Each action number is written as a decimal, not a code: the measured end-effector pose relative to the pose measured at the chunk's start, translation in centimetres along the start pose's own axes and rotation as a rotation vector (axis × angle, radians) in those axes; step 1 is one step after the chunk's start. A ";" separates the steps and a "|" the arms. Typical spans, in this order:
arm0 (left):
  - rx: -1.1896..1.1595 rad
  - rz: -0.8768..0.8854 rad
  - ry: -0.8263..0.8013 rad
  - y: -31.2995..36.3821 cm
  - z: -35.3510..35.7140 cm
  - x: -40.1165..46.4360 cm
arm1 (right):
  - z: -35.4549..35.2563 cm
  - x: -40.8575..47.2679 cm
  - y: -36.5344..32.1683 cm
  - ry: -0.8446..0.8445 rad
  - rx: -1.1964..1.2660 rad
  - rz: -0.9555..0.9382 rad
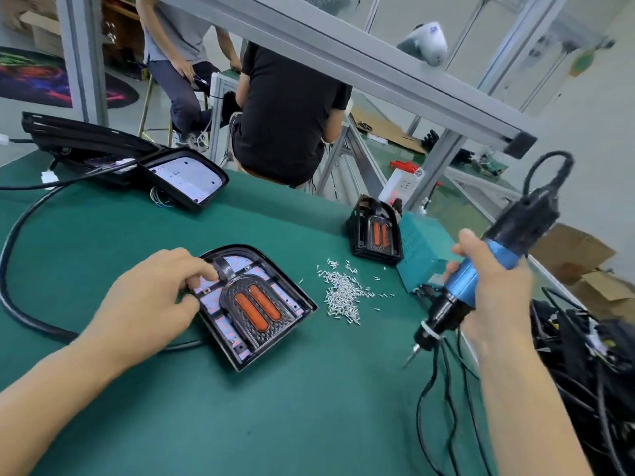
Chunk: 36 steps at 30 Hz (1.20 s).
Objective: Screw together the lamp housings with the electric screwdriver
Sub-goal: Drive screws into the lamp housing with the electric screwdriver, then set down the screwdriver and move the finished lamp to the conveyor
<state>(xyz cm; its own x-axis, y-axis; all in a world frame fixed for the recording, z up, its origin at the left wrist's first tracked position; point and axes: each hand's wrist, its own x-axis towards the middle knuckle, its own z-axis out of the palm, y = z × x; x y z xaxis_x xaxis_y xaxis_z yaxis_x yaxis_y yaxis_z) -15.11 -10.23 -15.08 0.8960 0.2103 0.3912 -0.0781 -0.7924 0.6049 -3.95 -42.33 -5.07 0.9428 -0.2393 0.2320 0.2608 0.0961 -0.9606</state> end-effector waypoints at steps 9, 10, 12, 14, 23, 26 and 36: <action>0.204 -0.366 0.003 -2.8 0.9 -1.3 | -4.4 4.1 7.2 -0.248 -1.212 0.442; 0.213 -0.372 0.017 -3.1 0.8 -1.5 | -4.2 4.2 8.0 -0.262 -1.324 0.423; 0.240 -0.394 0.062 -3.9 0.3 -1.6 | -3.9 4.4 9.3 -0.295 -1.486 0.383; 0.289 -0.430 0.121 -4.7 -0.6 -1.5 | -3.7 4.7 10.5 -0.332 -1.591 0.299; 0.368 -0.656 0.209 -7.2 -2.8 -2.1 | -1.7 5.3 10.5 -0.525 -2.118 0.036; 0.364 -0.741 0.252 -8.8 -4.2 -1.5 | 0.3 5.2 8.7 -0.368 -2.033 -0.081; 0.472 -0.813 0.170 -12.0 -6.8 1.9 | 10.4 -4.6 8.0 -0.981 -0.880 0.217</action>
<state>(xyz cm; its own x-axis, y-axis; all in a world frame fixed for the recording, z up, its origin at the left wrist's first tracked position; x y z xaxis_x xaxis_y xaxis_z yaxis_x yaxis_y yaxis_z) -15.42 3.55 -16.91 0.5201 0.8492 0.0918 0.7581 -0.5085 0.4084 -4.01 -30.39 -12.25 0.8027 0.5264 -0.2803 0.2179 -0.6964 -0.6838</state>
